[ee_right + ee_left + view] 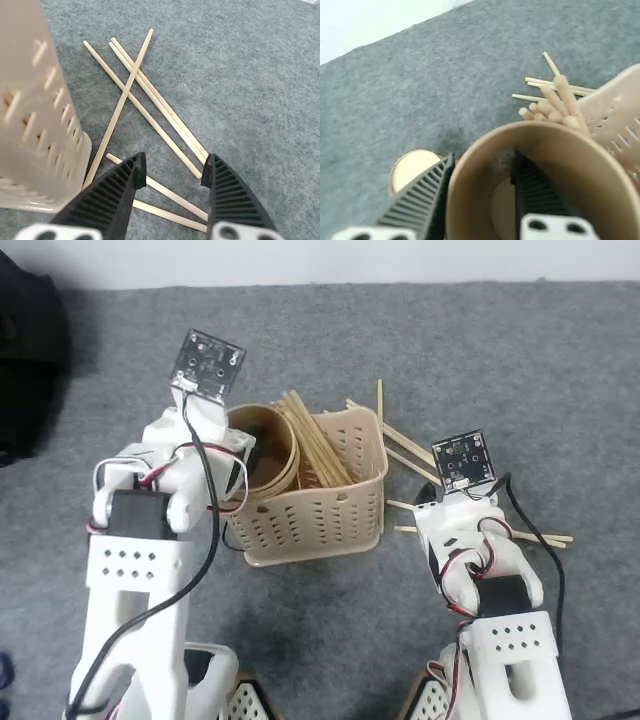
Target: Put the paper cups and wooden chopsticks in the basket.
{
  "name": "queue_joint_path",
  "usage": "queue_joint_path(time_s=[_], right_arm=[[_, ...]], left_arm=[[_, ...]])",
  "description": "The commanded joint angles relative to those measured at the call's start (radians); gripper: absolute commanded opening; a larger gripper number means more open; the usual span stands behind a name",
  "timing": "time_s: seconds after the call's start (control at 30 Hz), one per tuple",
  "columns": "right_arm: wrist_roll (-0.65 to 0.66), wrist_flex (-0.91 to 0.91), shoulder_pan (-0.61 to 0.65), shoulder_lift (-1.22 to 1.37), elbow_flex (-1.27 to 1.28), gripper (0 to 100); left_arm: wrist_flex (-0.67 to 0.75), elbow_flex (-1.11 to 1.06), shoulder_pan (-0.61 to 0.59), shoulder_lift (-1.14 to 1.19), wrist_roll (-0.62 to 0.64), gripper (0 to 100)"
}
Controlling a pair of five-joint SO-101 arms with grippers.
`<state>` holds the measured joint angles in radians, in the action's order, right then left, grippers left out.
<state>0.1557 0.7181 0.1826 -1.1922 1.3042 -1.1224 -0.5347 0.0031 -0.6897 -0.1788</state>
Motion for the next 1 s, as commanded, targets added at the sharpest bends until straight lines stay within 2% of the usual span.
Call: queue_joint_path(time_s=[0.0, 0.2, 0.3, 0.4, 0.57, 0.63, 0.8, 0.87, 0.97], right_arm=[[0.017, -0.019, 0.007, -0.012, -0.006, 19.4], [0.017, -0.019, 0.008, -0.012, -0.006, 19.4], [0.017, -0.018, 0.005, -0.012, -0.006, 19.4], [0.017, -0.013, 0.005, -0.012, -0.006, 19.4], [0.017, -0.021, 0.01, -0.012, 0.005, 19.4], [0.017, -0.021, 0.01, -0.012, 0.006, 19.4], [0.017, -0.021, 0.01, -0.012, 0.006, 19.4], [0.017, -0.021, 0.01, -0.012, 0.006, 19.4], [0.017, -0.021, 0.01, -0.012, 0.006, 19.4]], left_arm=[[-0.043, 0.11, 0.025, -0.094, 0.009, 17], [-0.184, 0.255, 0.127, -0.146, 0.009, 17], [-0.209, 0.308, 0.115, -0.15, 0.008, 17], [-0.135, 0.315, -0.023, -0.152, -0.028, 17], [0.095, 0.234, -0.299, -0.1, -0.06, 17], [0.13, 0.203, -0.339, -0.066, -0.112, 17], [0.135, 0.163, -0.367, 0.054, -0.351, 16], [0.143, 0.145, -0.362, 0.124, -0.362, 16], [0.226, 0.117, -0.347, 0.247, -0.361, 16]])
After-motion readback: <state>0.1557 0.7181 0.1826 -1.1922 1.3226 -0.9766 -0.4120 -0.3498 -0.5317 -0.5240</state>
